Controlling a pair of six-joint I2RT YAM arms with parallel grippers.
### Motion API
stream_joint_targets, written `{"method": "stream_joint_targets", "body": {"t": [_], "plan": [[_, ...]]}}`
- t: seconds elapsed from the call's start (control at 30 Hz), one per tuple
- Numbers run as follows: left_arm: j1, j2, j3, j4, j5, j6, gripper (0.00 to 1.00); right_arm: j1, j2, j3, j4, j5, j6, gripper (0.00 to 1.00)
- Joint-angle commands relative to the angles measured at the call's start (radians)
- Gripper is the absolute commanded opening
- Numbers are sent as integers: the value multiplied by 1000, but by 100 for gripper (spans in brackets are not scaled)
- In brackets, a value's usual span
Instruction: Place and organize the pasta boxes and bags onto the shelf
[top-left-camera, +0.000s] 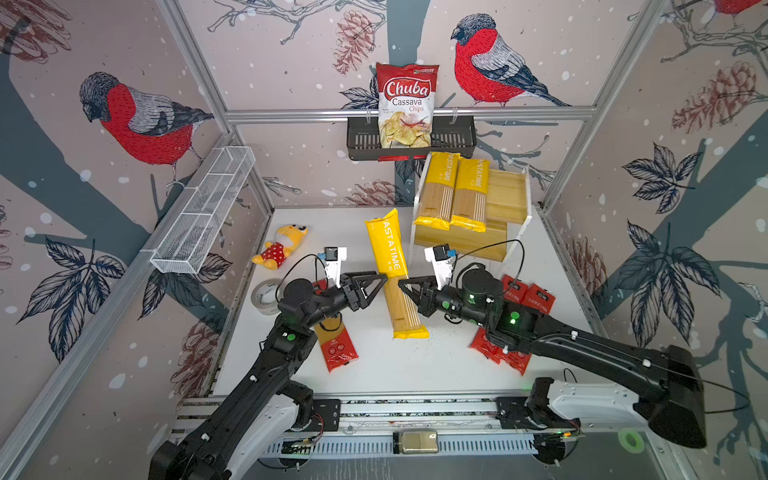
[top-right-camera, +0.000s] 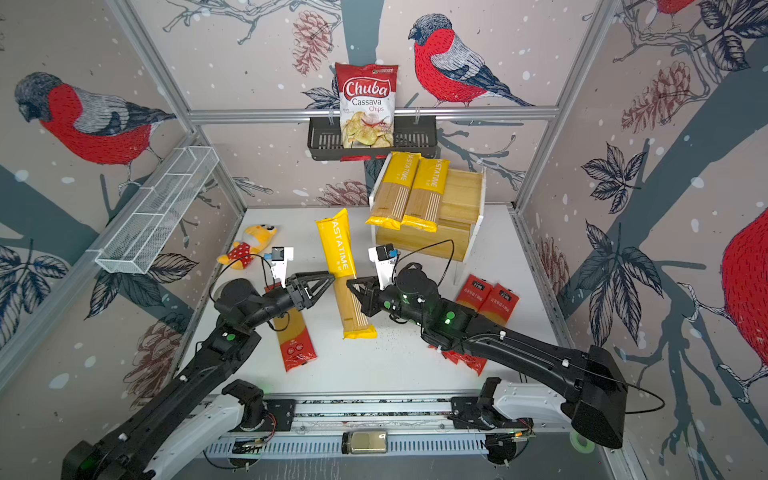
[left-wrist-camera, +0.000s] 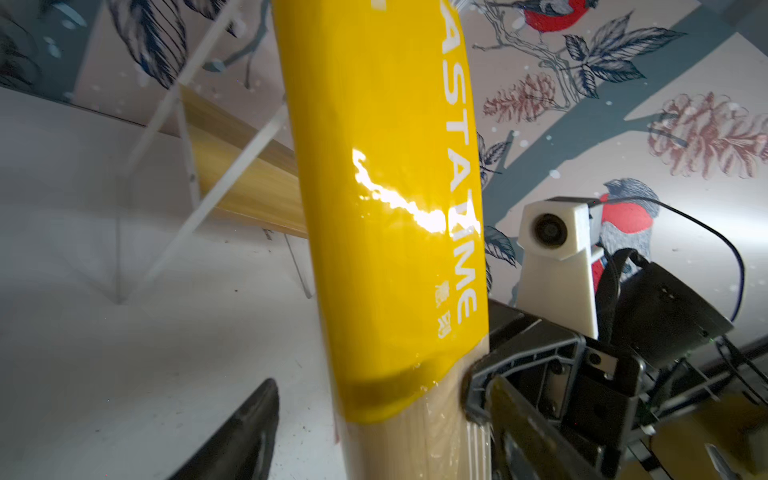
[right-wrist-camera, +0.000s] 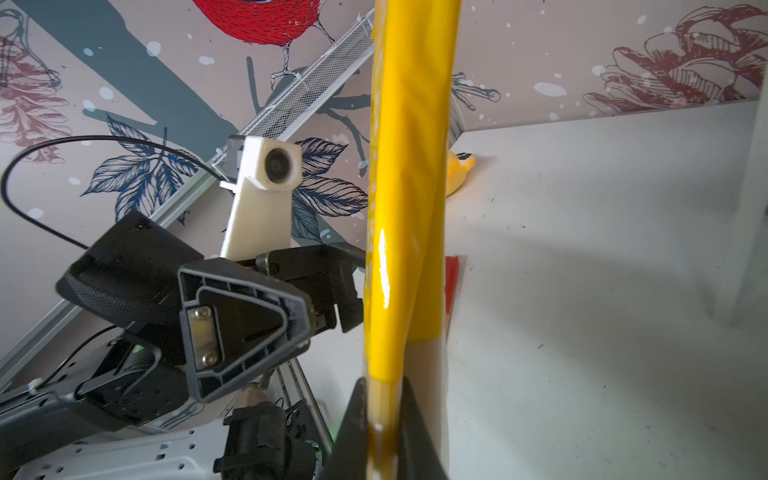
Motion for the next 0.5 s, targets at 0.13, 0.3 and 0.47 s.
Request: {"method": "stream_joint_targets", "body": {"t": [0.13,0.3,0.47], "plan": [[-13,83,36,240,76,-50,77,-4,-18,21,222,-107,-11,0],[-20,113,56,308,111,-76,75,-7,-6,23,224,-138,-1,0],[-24,128,67,325,130,-72,71,-23,0,-7,272,-175,37,0]]}}
